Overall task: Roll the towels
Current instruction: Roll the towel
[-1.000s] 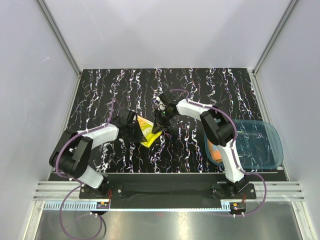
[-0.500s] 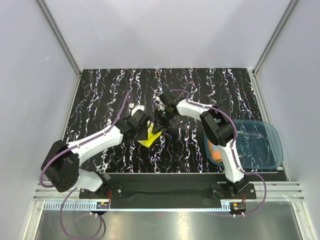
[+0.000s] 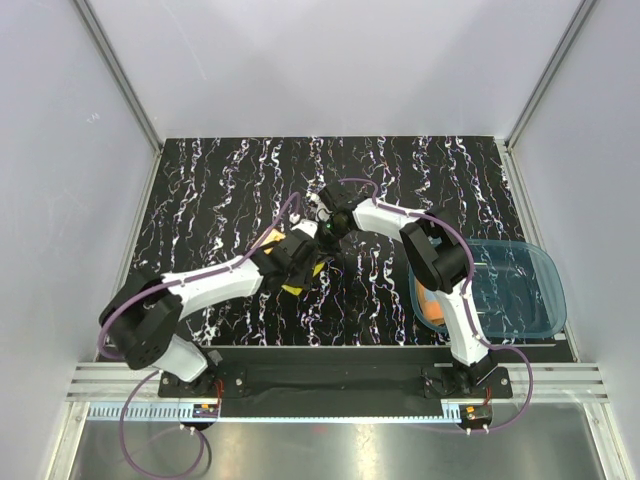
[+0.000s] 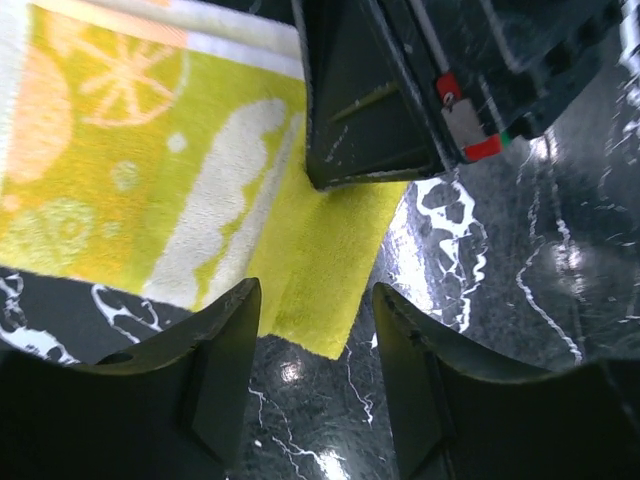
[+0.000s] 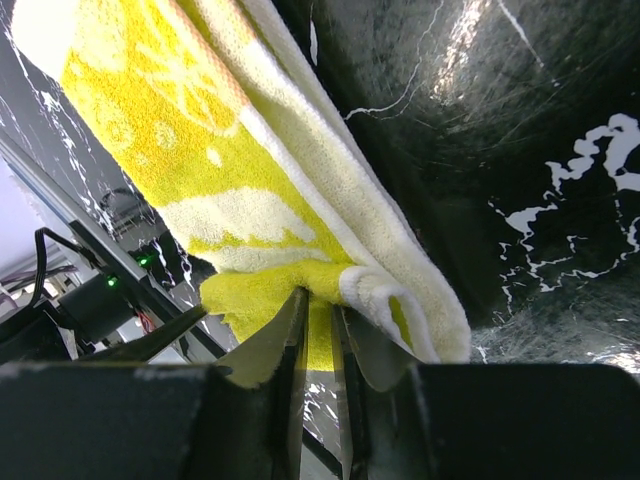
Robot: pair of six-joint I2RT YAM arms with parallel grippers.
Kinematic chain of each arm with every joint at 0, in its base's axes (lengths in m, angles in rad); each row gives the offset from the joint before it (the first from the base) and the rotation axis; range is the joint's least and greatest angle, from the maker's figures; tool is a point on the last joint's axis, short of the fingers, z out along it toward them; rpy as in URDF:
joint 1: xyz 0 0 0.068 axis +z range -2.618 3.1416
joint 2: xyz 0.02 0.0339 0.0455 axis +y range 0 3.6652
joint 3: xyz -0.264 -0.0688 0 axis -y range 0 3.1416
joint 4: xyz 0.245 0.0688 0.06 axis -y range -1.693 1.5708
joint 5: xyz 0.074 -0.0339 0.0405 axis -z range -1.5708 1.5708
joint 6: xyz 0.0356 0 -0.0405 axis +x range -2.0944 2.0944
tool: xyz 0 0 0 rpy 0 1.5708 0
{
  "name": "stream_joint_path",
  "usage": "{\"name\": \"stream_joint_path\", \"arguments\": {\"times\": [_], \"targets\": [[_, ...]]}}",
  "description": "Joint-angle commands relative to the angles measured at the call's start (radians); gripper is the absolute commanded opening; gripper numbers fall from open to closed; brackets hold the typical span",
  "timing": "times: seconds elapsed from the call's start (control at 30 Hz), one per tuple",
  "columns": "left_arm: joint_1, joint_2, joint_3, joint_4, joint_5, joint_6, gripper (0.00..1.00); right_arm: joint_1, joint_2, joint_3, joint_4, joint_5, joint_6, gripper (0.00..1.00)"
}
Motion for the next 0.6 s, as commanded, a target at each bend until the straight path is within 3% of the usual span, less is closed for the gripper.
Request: {"name": "stream_joint_path", "arguments": {"times": [0.0, 0.3, 0.57], "targets": [[-0.002, 0.047, -0.011, 0.071, 0.042, 0.035, 0.54, 0.004, 0.021, -0.007, -0.045, 0.096, -0.061, 0.22], [-0.014, 0.096, -0.035, 0.028, 0.021, 0.0, 0.52, 0.001, 0.045, 0.053, -0.092, 0.1, -0.09, 0.23], [-0.085, 0.169, 0.014, -0.043, -0.008, -0.023, 0.4, -0.032, 0.094, 0.136, -0.144, 0.08, -0.115, 0.23]]}}
